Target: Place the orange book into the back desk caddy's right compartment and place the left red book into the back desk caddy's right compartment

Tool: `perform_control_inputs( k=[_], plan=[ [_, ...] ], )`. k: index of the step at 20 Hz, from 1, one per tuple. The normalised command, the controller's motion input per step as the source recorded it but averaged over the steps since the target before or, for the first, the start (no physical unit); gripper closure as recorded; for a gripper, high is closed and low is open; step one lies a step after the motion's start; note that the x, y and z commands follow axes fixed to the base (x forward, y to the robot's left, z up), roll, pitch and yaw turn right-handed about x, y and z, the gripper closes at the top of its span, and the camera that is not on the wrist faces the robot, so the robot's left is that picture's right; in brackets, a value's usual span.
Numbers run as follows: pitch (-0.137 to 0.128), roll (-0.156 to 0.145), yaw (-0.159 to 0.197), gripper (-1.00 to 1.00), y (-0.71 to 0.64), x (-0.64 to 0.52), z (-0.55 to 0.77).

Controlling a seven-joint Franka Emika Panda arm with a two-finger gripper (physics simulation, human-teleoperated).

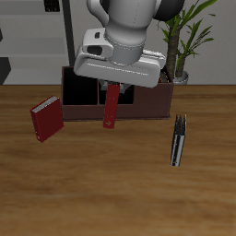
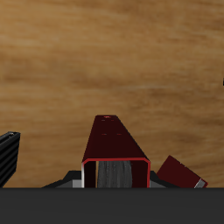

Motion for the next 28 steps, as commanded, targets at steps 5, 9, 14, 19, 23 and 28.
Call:
perform_control_inputs(
  k=[5,9,14,19,23,28],
  plan=[
    [-0.063,-0.030,0.069,1.00,0.12,-0.69,0.32],
    [-0.026,-0.034,-0.036,1.00,0.18,-0.65,0.18],
    [-0.053,-0.026,-0.018,1.00,0.11,-0.43,0.09],
    [-0.051,0.021,0.017,1.00,0.13,-0.59,0.16],
    [-0.026,0.000,0.017,1.00,0.03,-0.32,0.09],
    [0.000,0.021,0.044,1.00,0.18,-0.35,-0.09]
  ],
)
